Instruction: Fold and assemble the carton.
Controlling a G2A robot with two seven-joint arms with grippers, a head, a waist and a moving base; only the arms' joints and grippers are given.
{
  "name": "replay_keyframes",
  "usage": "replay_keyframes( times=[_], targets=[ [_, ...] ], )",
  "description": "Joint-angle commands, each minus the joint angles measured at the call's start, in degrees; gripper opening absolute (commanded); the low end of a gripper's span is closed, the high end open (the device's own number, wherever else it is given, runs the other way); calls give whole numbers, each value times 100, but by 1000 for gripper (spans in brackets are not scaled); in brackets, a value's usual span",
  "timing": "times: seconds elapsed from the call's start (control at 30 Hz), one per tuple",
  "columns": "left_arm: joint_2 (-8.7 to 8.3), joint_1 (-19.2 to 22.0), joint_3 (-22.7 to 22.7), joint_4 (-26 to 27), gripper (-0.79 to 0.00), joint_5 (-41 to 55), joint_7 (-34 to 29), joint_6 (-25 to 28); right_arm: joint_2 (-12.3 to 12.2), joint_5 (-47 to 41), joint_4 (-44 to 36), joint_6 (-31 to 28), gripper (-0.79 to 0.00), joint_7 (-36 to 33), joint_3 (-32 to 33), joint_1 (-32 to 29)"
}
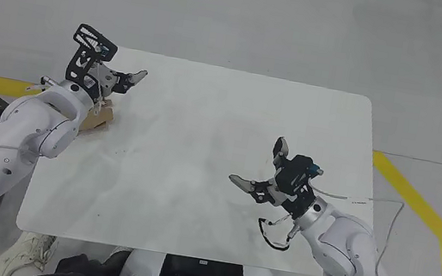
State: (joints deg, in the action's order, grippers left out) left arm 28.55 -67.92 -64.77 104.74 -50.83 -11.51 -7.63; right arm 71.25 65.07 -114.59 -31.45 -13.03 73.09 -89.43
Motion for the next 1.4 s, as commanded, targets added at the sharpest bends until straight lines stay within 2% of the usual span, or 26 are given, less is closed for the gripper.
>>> replay_keyframes(
  times=[0.0, 0.57, 0.83, 0.93, 1.2, 1.37],
  targets=[
    [0, 0, 0, 0, 0, 0, 0, 0, 0, 0, 0, 0, 0, 0, 0, 0],
    [15, -16, -39, -98, 0, 87, -82, 58, 0, 0, 0, 0, 0, 0, 0, 0],
    [47, 119, -530, -804, 0, 1708, -856, 1596, 0, 0, 0, 0, 0, 0, 0, 0],
    [36, 153, -727, -1230, 0, 2010, -1105, 2068, 0, 0, 0, 0, 0, 0, 0, 0],
    [53, 47, -1036, -2527, 0, 3535, -1795, 3402, 0, 0, 0, 0, 0, 0, 0, 0],
    [63, -51, -1180, -3125, 0, 4274, -2092, 4157, 0, 0, 0, 0, 0, 0, 0, 0]
  ],
)
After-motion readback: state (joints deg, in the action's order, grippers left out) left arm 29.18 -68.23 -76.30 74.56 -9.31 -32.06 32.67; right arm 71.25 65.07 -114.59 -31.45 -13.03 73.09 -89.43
